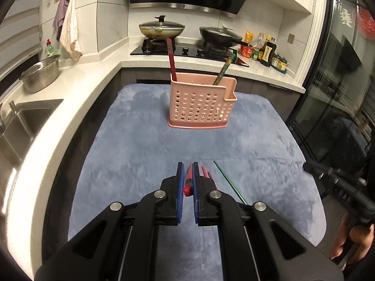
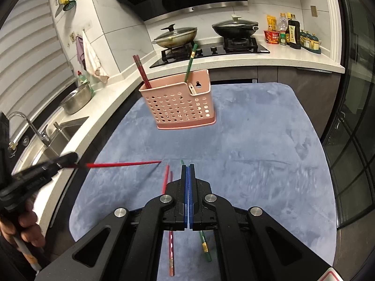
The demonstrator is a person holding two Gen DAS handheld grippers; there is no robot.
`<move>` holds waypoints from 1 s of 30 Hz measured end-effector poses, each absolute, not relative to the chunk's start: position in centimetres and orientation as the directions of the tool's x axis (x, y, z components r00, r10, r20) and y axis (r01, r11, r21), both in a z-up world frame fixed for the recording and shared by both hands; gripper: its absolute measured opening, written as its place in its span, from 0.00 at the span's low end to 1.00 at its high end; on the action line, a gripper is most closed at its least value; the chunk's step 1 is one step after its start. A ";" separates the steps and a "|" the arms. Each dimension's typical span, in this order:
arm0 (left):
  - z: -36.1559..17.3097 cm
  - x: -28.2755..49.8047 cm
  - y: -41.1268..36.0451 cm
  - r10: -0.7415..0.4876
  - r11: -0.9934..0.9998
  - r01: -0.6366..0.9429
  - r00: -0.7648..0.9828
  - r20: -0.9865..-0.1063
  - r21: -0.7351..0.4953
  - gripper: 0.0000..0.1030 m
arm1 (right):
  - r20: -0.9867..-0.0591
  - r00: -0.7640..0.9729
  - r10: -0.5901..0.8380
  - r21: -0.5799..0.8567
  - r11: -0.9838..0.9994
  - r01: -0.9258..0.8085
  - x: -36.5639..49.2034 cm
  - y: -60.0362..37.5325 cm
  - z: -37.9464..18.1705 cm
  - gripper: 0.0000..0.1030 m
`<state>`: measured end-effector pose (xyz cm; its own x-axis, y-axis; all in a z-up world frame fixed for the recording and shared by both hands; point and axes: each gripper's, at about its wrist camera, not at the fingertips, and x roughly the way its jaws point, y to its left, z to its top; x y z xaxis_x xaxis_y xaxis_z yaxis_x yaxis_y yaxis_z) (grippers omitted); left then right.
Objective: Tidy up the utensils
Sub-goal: 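Lift both chopsticks and carry them toward the pink holder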
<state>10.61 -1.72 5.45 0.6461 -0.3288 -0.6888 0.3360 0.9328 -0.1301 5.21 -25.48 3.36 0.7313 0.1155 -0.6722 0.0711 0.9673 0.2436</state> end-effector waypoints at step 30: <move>5.1 9.5 -1.3 -0.342 0.930 0.328 0.615 -0.710 -0.165 0.06 | -0.884 0.458 0.095 0.145 0.987 0.075 3.1 -23.4 -9.9 0.08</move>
<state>9.52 -1.32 5.06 0.6151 -0.3423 -0.7103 0.3277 0.9303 -0.1646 3.10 -23.41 -9.92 0.4584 0.0948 -0.8837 0.0751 0.9866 0.1447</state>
